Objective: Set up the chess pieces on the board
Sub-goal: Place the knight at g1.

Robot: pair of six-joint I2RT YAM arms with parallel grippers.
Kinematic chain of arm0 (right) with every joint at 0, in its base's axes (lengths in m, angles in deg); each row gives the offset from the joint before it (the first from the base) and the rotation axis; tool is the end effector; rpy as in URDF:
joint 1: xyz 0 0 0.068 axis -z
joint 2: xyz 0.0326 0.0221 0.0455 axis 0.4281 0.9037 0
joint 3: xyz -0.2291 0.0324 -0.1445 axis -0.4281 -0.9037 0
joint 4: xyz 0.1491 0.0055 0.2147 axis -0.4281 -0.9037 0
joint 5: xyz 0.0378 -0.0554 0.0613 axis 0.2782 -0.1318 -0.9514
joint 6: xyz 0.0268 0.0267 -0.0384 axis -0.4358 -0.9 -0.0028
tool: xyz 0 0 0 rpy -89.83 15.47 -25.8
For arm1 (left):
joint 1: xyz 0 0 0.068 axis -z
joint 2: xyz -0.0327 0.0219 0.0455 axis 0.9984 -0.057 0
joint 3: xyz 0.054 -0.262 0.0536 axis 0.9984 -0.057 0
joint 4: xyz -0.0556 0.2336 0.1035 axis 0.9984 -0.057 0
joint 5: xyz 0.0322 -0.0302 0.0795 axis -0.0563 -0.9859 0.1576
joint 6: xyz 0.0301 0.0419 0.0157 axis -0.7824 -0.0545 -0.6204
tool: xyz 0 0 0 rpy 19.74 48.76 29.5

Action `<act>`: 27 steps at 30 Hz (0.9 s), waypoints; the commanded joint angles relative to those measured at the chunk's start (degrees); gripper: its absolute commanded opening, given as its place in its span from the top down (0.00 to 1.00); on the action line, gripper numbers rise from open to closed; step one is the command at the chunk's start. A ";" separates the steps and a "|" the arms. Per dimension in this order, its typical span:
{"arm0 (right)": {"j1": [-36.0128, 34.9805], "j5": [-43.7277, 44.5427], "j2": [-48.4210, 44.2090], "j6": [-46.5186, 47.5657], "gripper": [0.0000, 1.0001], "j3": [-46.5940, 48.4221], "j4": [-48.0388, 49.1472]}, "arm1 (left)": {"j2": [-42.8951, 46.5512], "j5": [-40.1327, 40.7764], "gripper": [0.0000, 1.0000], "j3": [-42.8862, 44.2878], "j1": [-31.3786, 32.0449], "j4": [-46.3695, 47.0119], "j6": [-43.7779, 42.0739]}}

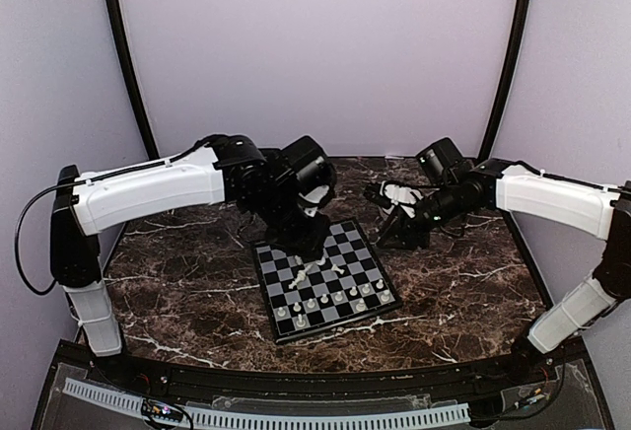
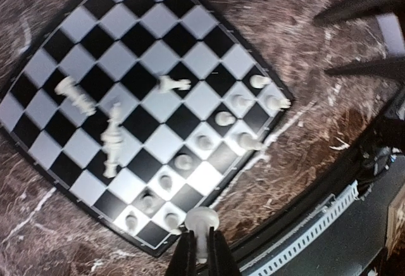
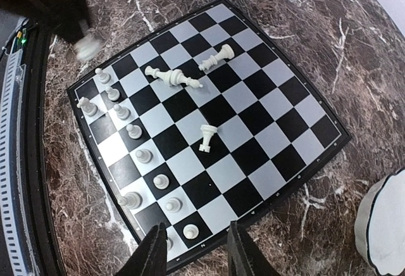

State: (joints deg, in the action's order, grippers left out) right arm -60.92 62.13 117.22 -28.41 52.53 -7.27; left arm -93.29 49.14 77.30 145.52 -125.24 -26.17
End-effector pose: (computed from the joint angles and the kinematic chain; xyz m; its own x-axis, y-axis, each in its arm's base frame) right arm 0.2388 0.1909 0.2627 -0.2324 -0.6821 -0.6933 -0.9598 0.2760 0.0502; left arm 0.2023 -0.3361 0.3094 -0.8697 0.3088 -0.3851 0.4379 0.8427 -0.3132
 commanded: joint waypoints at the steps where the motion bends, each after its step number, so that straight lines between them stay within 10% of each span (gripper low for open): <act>1: 4.65 0.91 -0.85 -1.55 0.66 1.55 -2.03 | -7.19 -4.98 1.00 9.59 2.16 3.00 -9.59; 9: 15.15 -0.64 -1.06 -3.41 0.66 -1.62 -4.13 | -26.02 -8.25 1.00 33.52 3.60 -3.67 -16.59; 27: 21.23 -4.88 -1.55 -7.08 0.66 -6.07 -1.81 | -32.64 -8.97 1.00 34.29 6.50 -7.36 -17.89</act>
State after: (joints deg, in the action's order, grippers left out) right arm -39.76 58.81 117.06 -34.64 47.02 -10.65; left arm -125.55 40.42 110.10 151.33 -129.54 -43.26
